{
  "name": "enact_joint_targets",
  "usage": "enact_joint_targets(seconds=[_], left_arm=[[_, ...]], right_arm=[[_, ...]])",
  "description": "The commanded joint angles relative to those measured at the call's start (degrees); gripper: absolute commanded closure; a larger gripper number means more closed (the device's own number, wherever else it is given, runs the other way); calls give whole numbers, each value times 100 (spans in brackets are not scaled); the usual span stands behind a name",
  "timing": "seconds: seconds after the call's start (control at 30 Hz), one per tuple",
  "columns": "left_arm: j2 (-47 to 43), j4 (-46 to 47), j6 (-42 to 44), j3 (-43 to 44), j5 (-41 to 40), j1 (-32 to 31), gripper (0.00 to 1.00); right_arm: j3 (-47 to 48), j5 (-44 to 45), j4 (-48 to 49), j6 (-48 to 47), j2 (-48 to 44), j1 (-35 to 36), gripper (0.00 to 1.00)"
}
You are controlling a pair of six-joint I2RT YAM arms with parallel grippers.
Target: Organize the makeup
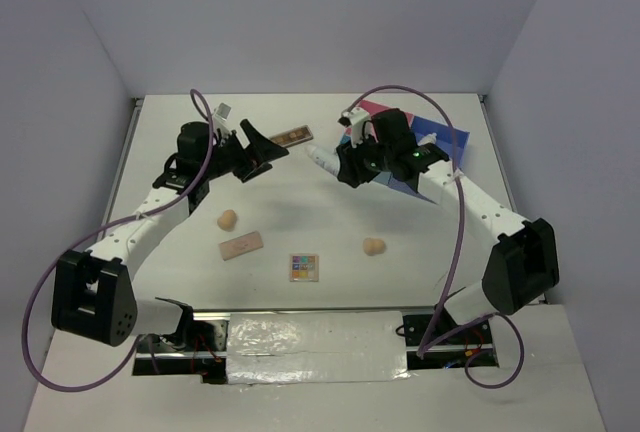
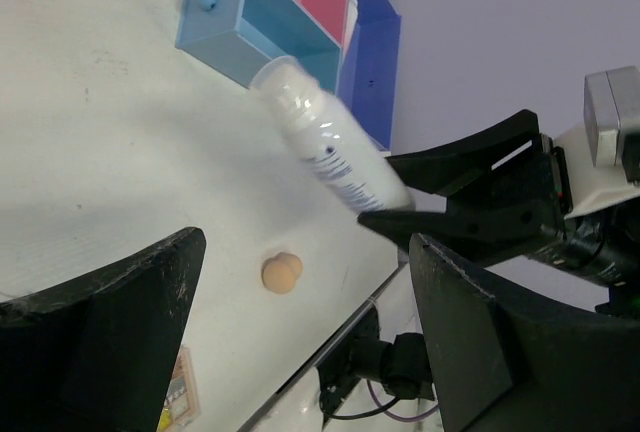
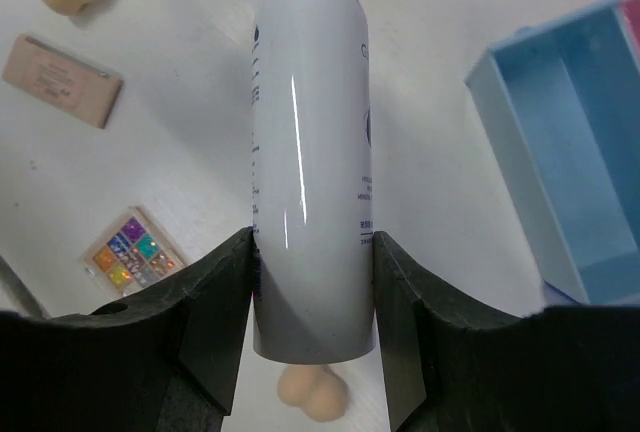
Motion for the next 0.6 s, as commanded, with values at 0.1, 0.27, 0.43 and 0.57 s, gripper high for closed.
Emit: enact_joint_targets(seconds=[0.1,0.27,0.43,0.57], left_arm=[[-174,-99,374,212,-24,143,5],[-279,-64,392,36,21,266,5],[-429,-257,576,-52,-76,389,6],[-587,-643,962,-43,-304,495,6]], right_arm=[[-206,-102,188,87,-519,-891,84],[-302,-33,188,113,-659,-1586,84],[-364,205,231,201,-660,-2429,85],[-530,327,302,403,-590,-2843,86]])
